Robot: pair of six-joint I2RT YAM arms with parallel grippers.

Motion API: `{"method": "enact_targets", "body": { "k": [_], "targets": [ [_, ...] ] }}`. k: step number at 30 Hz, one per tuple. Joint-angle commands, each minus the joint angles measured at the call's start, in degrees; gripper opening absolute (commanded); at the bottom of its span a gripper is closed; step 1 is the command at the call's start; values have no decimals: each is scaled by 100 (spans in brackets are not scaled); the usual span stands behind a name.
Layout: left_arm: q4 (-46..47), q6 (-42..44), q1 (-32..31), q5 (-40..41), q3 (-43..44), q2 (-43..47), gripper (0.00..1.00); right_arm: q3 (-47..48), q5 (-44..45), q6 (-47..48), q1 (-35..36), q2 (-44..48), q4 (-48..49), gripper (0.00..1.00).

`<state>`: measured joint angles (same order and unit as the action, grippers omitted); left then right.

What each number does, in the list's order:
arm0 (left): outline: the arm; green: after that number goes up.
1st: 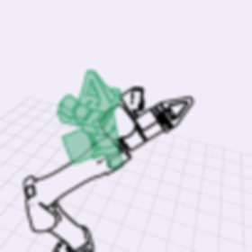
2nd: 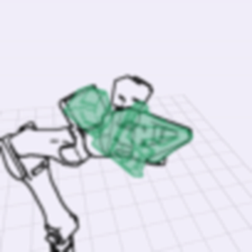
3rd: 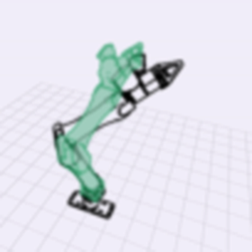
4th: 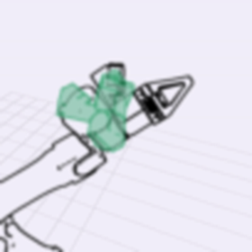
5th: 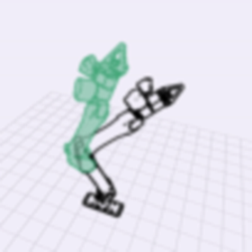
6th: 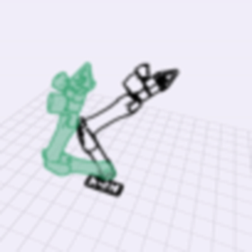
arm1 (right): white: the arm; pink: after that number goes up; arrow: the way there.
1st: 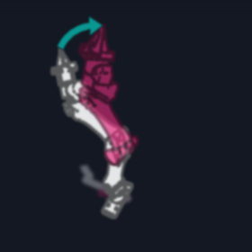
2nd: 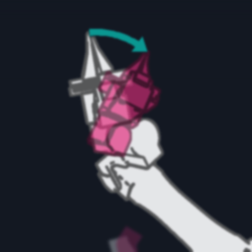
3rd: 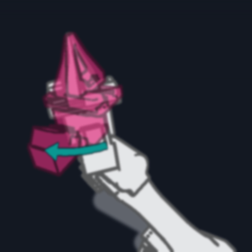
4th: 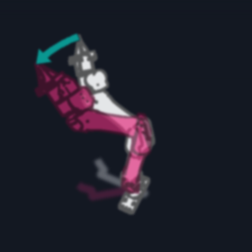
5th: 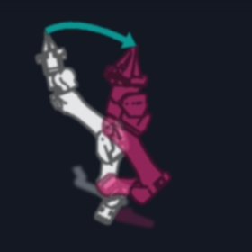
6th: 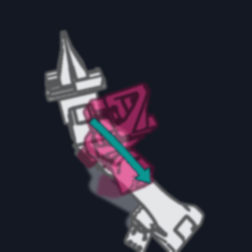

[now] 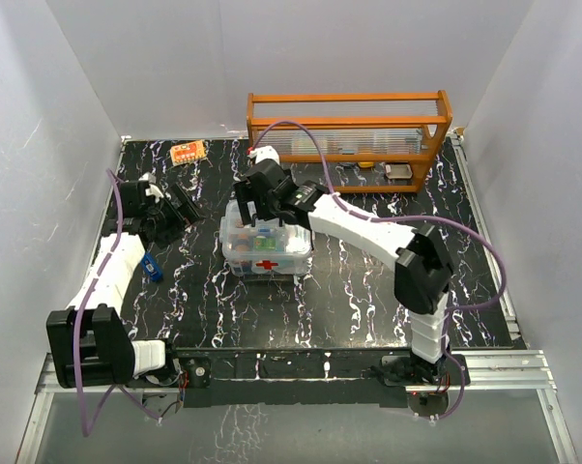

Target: Organize the medicine kit

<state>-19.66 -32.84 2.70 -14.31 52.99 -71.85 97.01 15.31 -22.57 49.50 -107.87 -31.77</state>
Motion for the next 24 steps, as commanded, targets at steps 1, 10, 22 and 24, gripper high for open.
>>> {"method": "enact_targets", "body": {
  "k": [1,10,22,24],
  "targets": [
    [706,-209,204,-985,-269,-143,99,701,257,437,26,-449,-163,91],
    [2725,-1840,380,-2626,-1394,-847,99,560,273,694,84,-646,-444,92],
    [3950,-3190,382,-3484,-1838,-1423,99,-157,-174,884,84,-560,-554,92],
    [4013,-3537,385,-3639,-1819,-1552,99,-186,-184,809,78,-542,-514,92]
  ]
}}
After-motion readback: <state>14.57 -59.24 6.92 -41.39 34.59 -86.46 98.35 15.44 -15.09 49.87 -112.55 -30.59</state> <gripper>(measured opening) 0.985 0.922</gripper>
